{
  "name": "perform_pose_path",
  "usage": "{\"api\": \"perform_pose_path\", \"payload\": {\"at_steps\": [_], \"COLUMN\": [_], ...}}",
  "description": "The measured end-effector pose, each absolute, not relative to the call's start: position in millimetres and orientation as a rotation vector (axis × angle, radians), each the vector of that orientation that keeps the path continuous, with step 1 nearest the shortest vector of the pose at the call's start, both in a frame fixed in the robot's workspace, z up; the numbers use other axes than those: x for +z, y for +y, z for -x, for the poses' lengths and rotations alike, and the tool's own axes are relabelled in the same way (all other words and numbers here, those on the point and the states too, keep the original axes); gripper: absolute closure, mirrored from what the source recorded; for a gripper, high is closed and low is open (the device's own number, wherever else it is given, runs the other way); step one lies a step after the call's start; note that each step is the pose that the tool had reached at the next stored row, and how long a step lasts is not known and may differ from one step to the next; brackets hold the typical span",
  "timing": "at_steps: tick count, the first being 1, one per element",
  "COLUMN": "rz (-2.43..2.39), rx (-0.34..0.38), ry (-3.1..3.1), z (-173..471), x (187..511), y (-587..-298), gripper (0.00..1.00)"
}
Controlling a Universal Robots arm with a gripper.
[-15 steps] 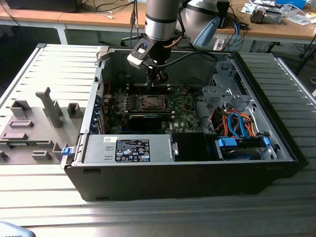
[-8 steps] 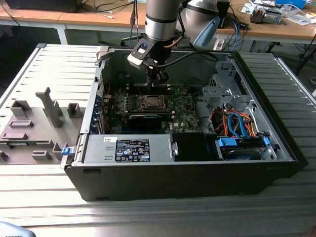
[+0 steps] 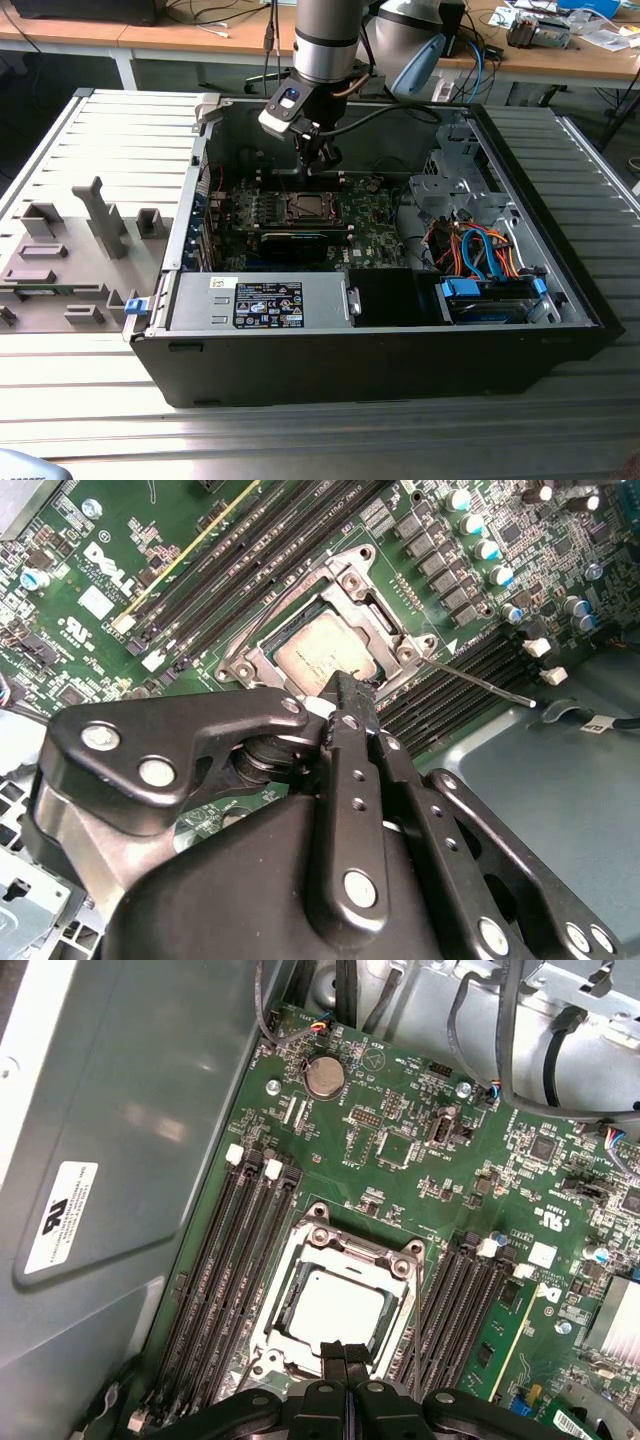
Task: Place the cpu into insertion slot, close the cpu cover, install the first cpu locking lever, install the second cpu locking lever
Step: 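Install the first cpu locking lever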
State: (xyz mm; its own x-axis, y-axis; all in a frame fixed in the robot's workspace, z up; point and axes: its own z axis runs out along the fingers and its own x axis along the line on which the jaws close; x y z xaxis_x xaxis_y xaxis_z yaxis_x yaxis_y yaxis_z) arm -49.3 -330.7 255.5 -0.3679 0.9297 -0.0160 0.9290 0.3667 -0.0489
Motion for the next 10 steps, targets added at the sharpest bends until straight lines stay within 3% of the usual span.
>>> {"api": "perform_pose_path", "payload": {"at_steps": [10], "rz": [1.739], "rx": [0.077], "ry": [-2.598], "z": [49.3], "x": [255.5], "y": [-330.7], "gripper": [0.89]}}
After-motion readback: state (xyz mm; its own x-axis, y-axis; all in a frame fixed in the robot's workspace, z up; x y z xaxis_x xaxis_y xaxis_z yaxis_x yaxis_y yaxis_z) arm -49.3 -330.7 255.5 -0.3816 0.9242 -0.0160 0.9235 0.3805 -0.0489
